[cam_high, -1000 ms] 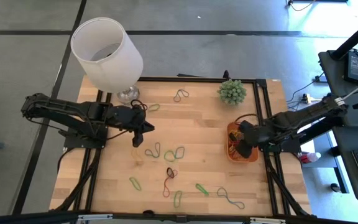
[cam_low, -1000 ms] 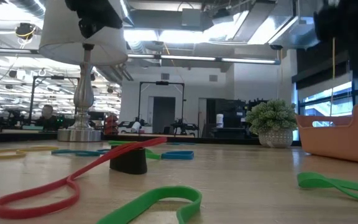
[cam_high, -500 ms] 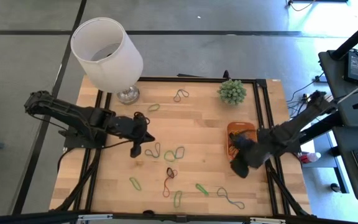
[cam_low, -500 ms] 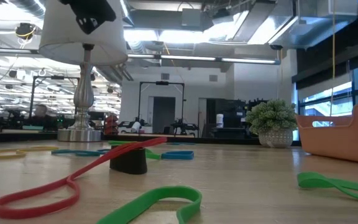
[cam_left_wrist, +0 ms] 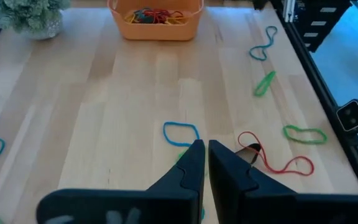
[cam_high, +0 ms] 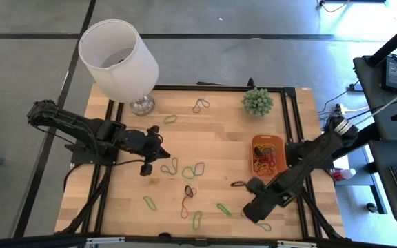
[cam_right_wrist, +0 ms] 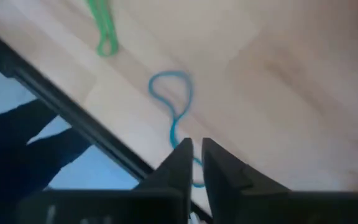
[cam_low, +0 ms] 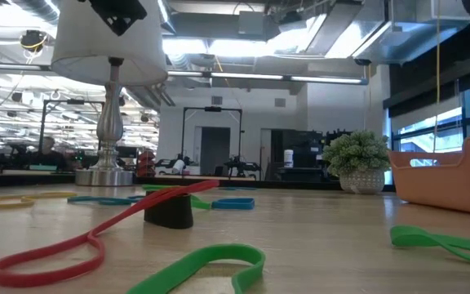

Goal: Pick and place rubber bands into bin
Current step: Put the blue rubber band into the orange bin

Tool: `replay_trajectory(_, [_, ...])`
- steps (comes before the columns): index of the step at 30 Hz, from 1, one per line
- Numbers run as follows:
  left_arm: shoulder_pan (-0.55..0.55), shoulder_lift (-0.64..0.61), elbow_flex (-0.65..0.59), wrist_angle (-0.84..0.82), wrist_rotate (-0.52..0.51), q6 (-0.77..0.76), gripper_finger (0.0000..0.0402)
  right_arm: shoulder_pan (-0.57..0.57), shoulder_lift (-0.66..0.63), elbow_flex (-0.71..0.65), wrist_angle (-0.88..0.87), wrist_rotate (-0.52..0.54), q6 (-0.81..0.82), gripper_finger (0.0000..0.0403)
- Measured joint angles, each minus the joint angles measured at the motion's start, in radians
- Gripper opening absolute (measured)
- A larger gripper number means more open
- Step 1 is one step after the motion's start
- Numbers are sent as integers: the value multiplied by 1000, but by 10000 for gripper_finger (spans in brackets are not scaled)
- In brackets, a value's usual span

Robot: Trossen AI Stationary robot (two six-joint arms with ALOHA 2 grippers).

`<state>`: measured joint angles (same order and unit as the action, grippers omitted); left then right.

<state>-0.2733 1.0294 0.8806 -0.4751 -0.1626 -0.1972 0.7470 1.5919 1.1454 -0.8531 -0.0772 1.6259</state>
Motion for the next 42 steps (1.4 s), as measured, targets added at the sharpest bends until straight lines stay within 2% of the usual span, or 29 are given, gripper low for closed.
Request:
replay_trajectory(5, [0, 0, 0, -1, 10, 2, 15, 21, 114, -1, 117, -46, 25, 100])
replay_trajectory(10, [0, 0, 0, -7, 34, 2, 15, 25, 195, -1, 214, -134, 139, 152])
replay_trajectory(13, [0, 0, 0, -8, 34, 2, 15, 27, 235, -1, 237, -200, 205, 168])
replay_trajectory(17, [0, 0, 0, -8, 62, 1, 15, 43, 283, -2, 274, -219, 273, 171])
replay_trajectory(22, [0, 0, 0, -8, 113, 2, 15, 69, 335, 0, 349, -248, 357, 155])
replay_trajectory(25, [0, 0, 0, -8, 113, 2, 15, 81, 363, 5, 353, -280, 410, 131])
replay_trajectory(32, [0, 0, 0, -8, 141, 2, 15, 92, 384, 4, 328, -261, 412, 14])
replay_trajectory(38, [0, -24, 0, -31, 201, 2, 15, 91, 372, 48, 257, -222, 410, 4])
replay_trajectory(42, [0, -64, 0, -63, 203, 2, 15, 93, 377, 144, 60, -139, 398, 7])
